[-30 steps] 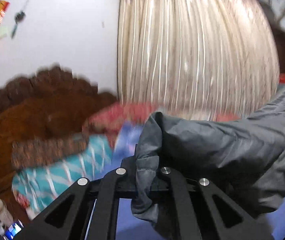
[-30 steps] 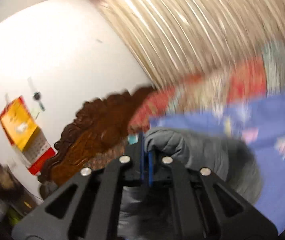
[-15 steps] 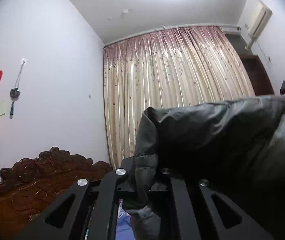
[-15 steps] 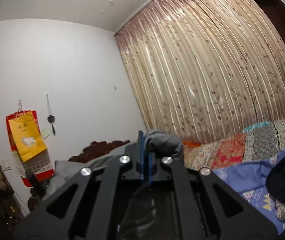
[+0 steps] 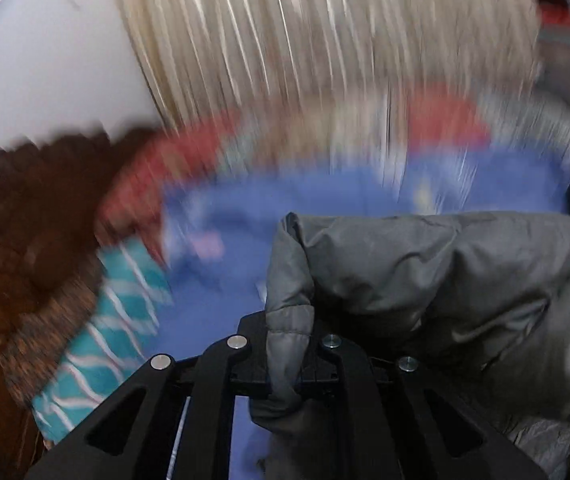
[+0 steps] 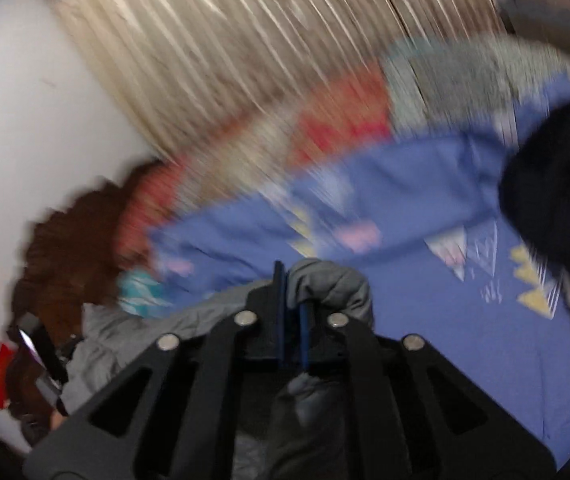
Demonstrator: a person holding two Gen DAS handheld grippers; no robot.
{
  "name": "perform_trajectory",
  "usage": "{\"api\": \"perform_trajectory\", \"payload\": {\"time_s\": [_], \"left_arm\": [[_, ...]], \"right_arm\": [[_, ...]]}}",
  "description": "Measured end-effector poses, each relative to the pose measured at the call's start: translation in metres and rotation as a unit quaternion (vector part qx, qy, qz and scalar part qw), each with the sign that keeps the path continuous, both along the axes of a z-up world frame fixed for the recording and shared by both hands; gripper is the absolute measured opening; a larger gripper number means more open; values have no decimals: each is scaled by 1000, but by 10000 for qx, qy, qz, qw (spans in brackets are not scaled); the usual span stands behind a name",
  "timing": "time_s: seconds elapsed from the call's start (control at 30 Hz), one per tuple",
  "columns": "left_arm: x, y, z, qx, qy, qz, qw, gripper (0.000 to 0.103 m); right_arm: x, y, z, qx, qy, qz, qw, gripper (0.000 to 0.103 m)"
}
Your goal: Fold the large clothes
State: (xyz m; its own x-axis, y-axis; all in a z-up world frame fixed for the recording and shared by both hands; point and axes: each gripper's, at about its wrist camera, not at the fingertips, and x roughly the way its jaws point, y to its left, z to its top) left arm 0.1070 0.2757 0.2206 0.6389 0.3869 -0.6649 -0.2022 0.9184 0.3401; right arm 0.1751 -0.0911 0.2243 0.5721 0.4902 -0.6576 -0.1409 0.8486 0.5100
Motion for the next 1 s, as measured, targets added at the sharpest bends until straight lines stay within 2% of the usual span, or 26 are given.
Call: {"api": "perform_trajectory", "payload": {"time_s": [0.03,0.07,0.1,0.13,0.17,0.2,0.3,0.37,0.4,0.47,0.5,0.6,0.7,0.77,0.83,0.9,0.93,0.97,1.0], "left_arm": [[25,6,-40,-67,557,175,9983,29],[35,12,-69,-121,942,307,9950,29],[52,15,-112,-80,1507,363,9879,29],[50,15,-136,55,1746,348,9840,29],[54,14,-158,347,1915,324,9804,29],[49,16,-166,411,1909,327,9802,29],[40,20,-157,168,1752,275,9840,29],[38,16,-137,127,1622,116,9866,30],[32,15,-125,135,1513,-39,9884,30],[9,13,-100,82,1307,-357,9907,33],[-4,12,-88,5,1202,-492,9915,33],[-52,9,-58,-194,984,-838,9914,35],[-118,0,-49,-178,856,-1202,9889,38],[-147,-1,-56,-143,993,-1287,9866,39],[-168,0,-64,-28,1119,-1166,9868,39],[-186,-2,-65,61,1094,-999,9889,39],[-195,-1,-62,-96,1038,-1003,9895,39],[-207,-1,-59,-563,997,-1093,9874,39],[-216,-5,-58,-875,1022,-1165,9840,39]], "right_arm": [[15,3,-42,-202,369,-143,9990,26],[19,1,-65,-356,505,-240,9978,30],[18,-1,-85,-537,603,-309,9963,32],[16,-3,-96,-614,653,-308,9955,38],[9,-8,-106,-655,695,-250,9951,46],[0,-15,-110,-726,668,-184,9950,50],[-33,-29,-93,-1082,224,150,9938,53],[-59,-29,-75,-1357,-107,493,9895,56],[-73,-29,-65,-1535,-254,607,9860,60],[-102,-34,-51,-1865,-613,707,9780,82],[-112,-41,-50,-1914,-667,699,9767,86],[-140,-70,-68,-1953,-439,621,9778,87],[-161,-105,-100,-1562,95,373,9870,88],[-173,-128,-130,-1396,630,91,9882,88],[-184,-143,-159,-1163,1173,-116,9862,88],[-194,-146,-176,-861,1522,-133,9845,78],[-197,-143,-181,-815,1603,-64,9837,55],[-201,-137,-182,-1010,1582,-49,9822,35],[-203,-132,-179,-1165,1489,0,9820,22]]}}
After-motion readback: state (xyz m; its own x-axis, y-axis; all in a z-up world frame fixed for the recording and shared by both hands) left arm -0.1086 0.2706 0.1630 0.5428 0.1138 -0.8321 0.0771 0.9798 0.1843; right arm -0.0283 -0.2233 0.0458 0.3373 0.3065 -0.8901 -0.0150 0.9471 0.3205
